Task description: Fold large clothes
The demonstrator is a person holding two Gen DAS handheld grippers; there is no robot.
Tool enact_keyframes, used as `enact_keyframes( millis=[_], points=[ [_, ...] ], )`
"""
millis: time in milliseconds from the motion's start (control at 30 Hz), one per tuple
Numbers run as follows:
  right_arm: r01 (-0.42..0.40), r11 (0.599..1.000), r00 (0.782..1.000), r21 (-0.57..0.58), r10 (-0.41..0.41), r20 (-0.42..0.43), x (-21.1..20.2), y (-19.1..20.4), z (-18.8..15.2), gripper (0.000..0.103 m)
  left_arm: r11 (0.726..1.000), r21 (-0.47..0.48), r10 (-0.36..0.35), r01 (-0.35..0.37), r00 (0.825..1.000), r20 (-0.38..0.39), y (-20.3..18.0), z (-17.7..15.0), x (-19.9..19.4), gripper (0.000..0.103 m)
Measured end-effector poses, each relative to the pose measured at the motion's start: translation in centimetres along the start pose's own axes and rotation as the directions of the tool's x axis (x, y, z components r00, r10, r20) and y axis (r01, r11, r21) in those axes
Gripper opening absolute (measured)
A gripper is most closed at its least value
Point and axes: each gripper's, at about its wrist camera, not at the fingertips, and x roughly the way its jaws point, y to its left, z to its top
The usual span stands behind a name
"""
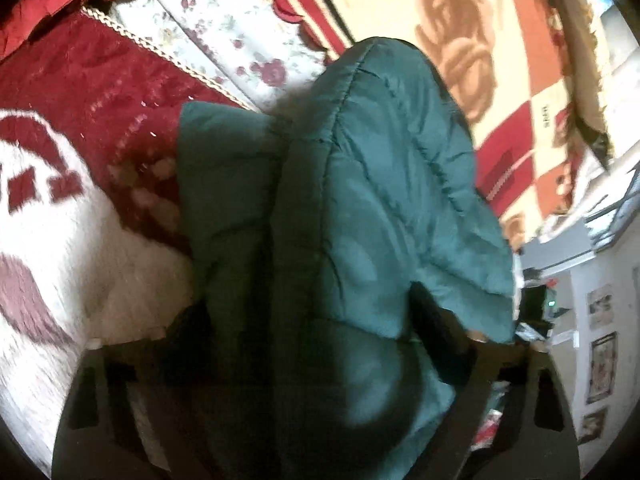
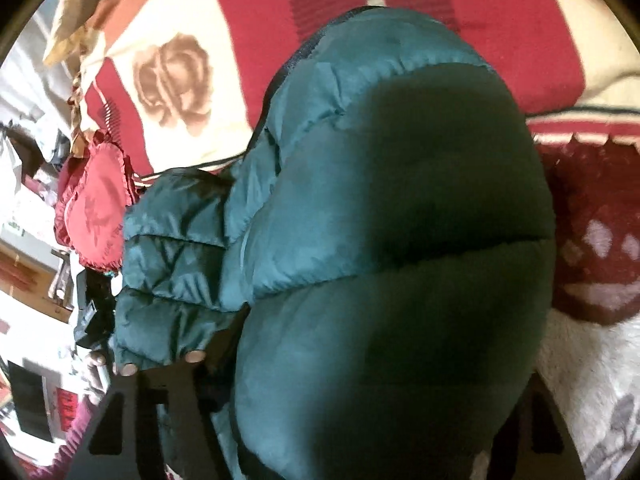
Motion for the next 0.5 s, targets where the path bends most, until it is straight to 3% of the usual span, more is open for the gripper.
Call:
enact_keyframes(
  millis=[167, 400, 500],
  points=[
    [-0.021, 1.0, 0.998, -0.019, 0.022, 0.063, -3.0, 1.5, -0.7, 0.045, 0.999, 0.005, -0.034, 0.034, 0.999, 0.016, -1.2, -0.7, -1.6, 0.066],
    [-0.067, 0.998, 0.994, -0.001, 0.067, 0.088, -5.6, 3.2, -2.3, 0.04, 0.997, 0.007, -0.074, 0.074, 0.997, 0.036, -2.8, -2.0, -3.5, 0.063],
    [-0.113, 0.993, 0.989, 0.012, 0.112, 0.095, -7.4, 4.4, -3.1, 0.039, 0.991, -0.017, -0.132, 0.132, 0.991, 0.027, -3.9, -2.9, -5.0, 0.062]
  ],
)
